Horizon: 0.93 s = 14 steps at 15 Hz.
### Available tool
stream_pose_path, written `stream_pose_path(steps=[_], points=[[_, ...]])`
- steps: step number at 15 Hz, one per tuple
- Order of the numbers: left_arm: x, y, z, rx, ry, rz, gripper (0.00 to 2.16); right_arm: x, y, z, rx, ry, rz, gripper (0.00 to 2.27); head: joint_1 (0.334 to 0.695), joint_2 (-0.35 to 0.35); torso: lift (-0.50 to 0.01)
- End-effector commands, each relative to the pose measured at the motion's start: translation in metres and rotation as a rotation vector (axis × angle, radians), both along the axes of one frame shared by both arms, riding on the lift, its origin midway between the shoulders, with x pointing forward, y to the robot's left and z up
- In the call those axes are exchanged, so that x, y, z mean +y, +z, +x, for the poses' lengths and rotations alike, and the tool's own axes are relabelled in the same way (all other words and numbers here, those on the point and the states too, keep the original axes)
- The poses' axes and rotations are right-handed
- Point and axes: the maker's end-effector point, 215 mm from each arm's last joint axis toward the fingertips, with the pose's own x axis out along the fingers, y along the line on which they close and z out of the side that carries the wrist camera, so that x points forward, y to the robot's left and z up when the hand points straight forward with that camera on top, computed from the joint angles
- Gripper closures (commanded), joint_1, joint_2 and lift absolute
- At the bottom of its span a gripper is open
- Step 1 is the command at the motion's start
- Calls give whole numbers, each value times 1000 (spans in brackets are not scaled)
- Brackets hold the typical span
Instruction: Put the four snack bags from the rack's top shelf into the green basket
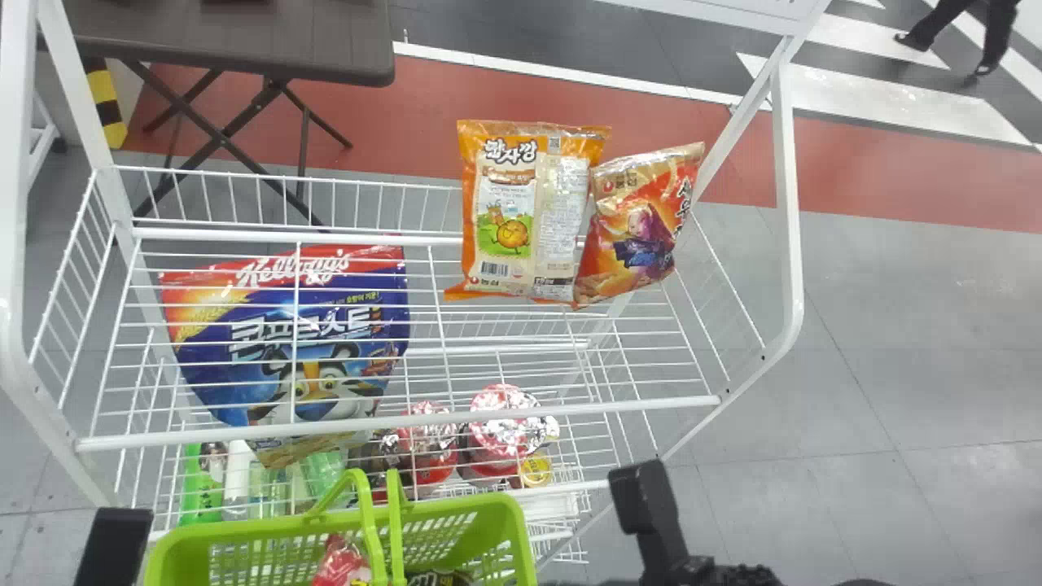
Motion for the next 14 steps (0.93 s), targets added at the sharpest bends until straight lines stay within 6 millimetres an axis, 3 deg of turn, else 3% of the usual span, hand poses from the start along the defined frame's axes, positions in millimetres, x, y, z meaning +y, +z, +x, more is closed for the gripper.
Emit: stream_pose_path(steps=[1,3,7,11,14], points=[[-1,0,-2,1,-4,1,2145,-21,33,65,-286,-48,-51,56,695,-350,0],[-3,0,-4,2,-12,0,2145,-39,73,131,-581,-112,-93,56,695,-350,0],[-10,0,-9,2,-30,4,2145,-59,103,224,-824,-237,-99,66,695,-350,0],[-9,-1,-8,-2,-31,7,2145,-57,121,285,-934,-288,-140,73,695,-350,0],[-7,-2,-7,-4,-34,12,2145,-52,111,313,-925,-291,-197,80,695,-350,0]])
